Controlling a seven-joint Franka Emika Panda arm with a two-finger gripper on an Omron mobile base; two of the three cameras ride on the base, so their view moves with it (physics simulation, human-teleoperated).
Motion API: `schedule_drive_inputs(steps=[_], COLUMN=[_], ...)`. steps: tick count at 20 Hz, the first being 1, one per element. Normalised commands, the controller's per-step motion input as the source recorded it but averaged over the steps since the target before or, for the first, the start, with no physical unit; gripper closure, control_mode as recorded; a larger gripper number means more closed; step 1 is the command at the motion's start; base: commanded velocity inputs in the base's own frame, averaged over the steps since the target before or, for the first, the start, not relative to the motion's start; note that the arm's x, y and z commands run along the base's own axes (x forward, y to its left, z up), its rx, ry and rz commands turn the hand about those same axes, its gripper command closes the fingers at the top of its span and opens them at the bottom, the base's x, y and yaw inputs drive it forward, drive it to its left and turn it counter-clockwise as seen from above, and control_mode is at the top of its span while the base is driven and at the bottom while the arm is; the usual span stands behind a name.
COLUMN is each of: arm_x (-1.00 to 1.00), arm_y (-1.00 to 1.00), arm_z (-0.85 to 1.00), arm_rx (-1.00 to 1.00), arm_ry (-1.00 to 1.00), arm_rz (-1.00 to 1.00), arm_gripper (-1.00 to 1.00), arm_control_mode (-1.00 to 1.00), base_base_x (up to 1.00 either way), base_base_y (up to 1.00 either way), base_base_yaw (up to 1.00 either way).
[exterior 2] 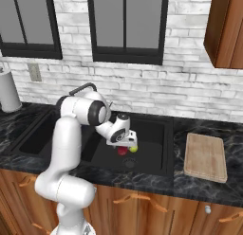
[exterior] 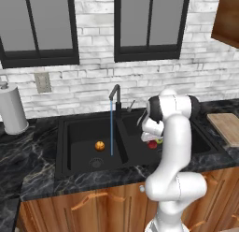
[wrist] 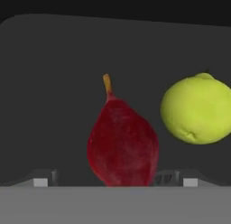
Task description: Pick the pear, pear, orange from the sink and place them on the cutting board to airdry. Then turn off the sink faucet.
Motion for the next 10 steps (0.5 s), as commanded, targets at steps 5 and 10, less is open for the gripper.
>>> schedule_drive_inputs(steps=[5, 10], arm_x=[0.12, 0.03], arm_y=[-0.01, -0.01], arm_z=[-0.19, -0.17], arm_rx=[0.01, 0.00], arm_ry=[0.00, 0.00], arm_rz=[0.00, 0.00], arm_gripper=[-1.00, -1.00], arm_control_mode=[-1.00, -1.00], base_base_x=[0.00, 0.00], base_base_y=[0.00, 0.00], base_base_yaw=[0.00, 0.00])
